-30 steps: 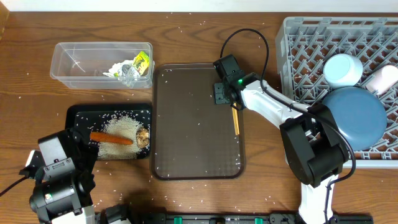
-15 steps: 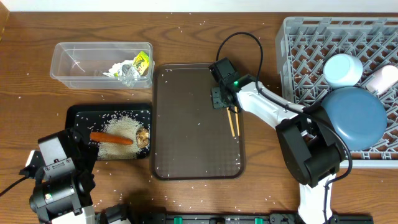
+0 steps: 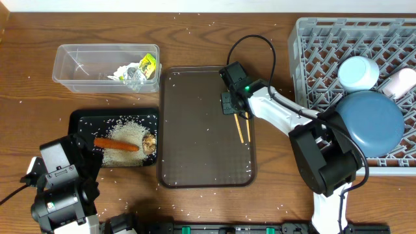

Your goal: Sort waste into correct bins and load items into the dishwasher rack

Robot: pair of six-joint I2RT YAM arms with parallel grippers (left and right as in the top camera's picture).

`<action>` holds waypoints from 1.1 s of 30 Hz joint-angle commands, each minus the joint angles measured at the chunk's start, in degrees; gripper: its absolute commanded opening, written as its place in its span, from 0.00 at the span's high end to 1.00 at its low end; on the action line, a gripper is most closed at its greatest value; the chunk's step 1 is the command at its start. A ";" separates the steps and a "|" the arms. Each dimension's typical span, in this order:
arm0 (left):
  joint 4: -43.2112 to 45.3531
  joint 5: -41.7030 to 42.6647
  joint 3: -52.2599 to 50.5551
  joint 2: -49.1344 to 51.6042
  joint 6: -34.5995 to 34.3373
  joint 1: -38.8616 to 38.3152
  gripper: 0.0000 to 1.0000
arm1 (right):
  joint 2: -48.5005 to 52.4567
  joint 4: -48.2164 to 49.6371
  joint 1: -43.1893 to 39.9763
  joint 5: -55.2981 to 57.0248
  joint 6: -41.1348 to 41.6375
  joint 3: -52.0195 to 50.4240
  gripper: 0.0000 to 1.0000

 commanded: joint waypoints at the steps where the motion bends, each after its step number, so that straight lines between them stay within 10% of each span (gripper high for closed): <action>1: -0.22 -0.48 0.87 0.07 0.74 0.28 0.02 | 2.91 -2.38 0.81 -2.84 0.09 -3.04 0.99; 33: -0.22 -0.50 0.87 0.07 0.74 0.28 0.02 | -24.81 -4.66 -40.39 -19.98 -23.39 1.55 0.99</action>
